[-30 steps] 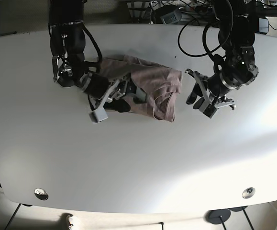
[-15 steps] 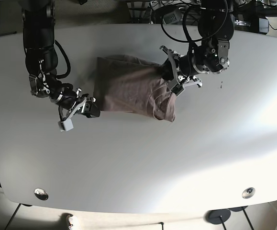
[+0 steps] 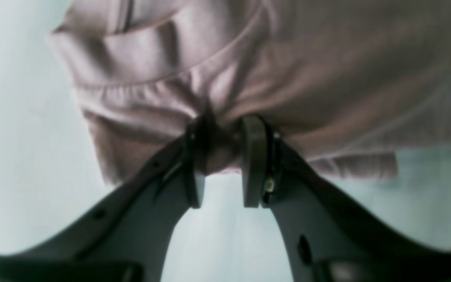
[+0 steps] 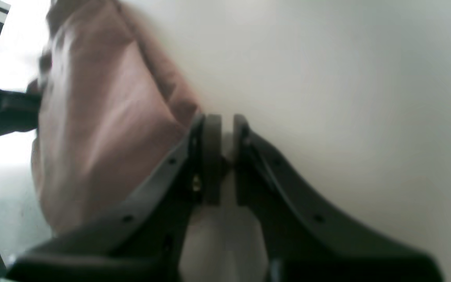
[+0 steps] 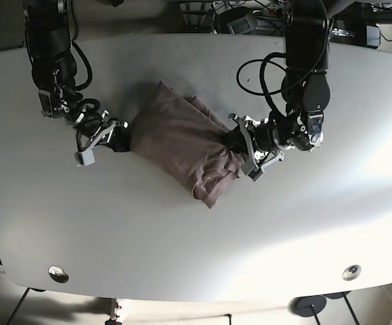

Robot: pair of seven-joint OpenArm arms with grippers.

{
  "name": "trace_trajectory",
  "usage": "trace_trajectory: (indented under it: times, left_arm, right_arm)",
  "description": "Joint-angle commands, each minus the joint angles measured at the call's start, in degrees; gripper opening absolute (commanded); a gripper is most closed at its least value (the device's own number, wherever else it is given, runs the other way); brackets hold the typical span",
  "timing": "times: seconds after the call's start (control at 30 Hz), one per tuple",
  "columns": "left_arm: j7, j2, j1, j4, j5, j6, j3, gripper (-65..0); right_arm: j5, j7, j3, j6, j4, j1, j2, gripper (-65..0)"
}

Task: Fold the T-shirt properly
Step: 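Press and square the mauve bundle with both grippers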

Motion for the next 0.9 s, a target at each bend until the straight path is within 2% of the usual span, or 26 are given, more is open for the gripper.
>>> trace_trajectory:
  times: [0.03,0.1,0.13,0.23,0.4,0.5,0.57,0.63,0.7,0.77,0.83,0.9]
  left_arm:
    - [-0.2,-0.4,-6.4,-4.9,0.8,0.4,-0.1,-51.5]
    - [-2.0,-0.4,-10.1,-9.1,0.8,0.4,0.1,-51.5]
    - [-5.4,-0.4,-12.7,-12.9,0.8,0.4,2.2,-51.4]
    - [-11.3,-0.6,-18.1,-21.5,0.7,0.4,7.4,-51.4]
    - [-13.2,-0.8,-22.4,-24.0,0.7,0.4,7.7,-51.2]
    - [-13.0,-3.0,-24.5,-23.2,0.5,0.4,7.7,-51.2]
    - [-12.0,-5.0,-24.5,-17.0,0.7,0.4,7.6,-51.2]
    - [-8.9,-6.1,-23.7,-8.1,0.7,0.4,7.5,-51.2]
    - [-5.4,-6.1,-19.7,-0.2,0.7,0.4,7.5,-51.2]
    - [-4.2,-5.7,-15.8,8.2,0.7,0.4,7.6,-51.2]
    - [-4.1,-3.4,-9.5,15.5,0.8,0.4,7.8,-51.2]
    - [-4.2,-0.4,-5.3,18.7,0.8,3.7,7.9,-51.1]
  right_arm:
    - [-2.5,-0.5,0.3,0.10,3.1,-1.6,0.8,-59.9]
    - [-2.5,-0.5,0.3,0.10,5.2,-3.5,0.7,-59.9]
    - [-2.5,-0.5,0.3,0.10,6.7,-4.7,0.5,-59.9]
    - [-2.6,-0.6,0.2,-0.08,11.1,-7.6,-0.1,-59.9]
    - [-2.8,-0.9,0.0,-0.34,16.3,-11.0,-3.4,-59.9]
    - [-2.8,-0.9,0.1,-0.34,16.9,-11.4,-3.7,-59.9]
    - [-2.8,-0.9,0.3,-0.43,16.9,-11.8,-3.2,-59.9]
    - [-2.3,-0.9,1.7,-0.43,18.5,-12.3,-1.2,-59.9]
    - [-2.3,-0.9,4.7,-0.43,22.2,-14.2,-1.1,-59.8]
    - [-2.3,-1.1,6.4,-0.43,26.7,-15.2,-1.2,-59.6]
    - [-2.3,-5.6,6.6,-0.43,31.1,-15.0,-2.0,-59.6]
    - [-2.3,-10.2,6.8,-0.43,33.7,-13.2,-5.5,-59.6]
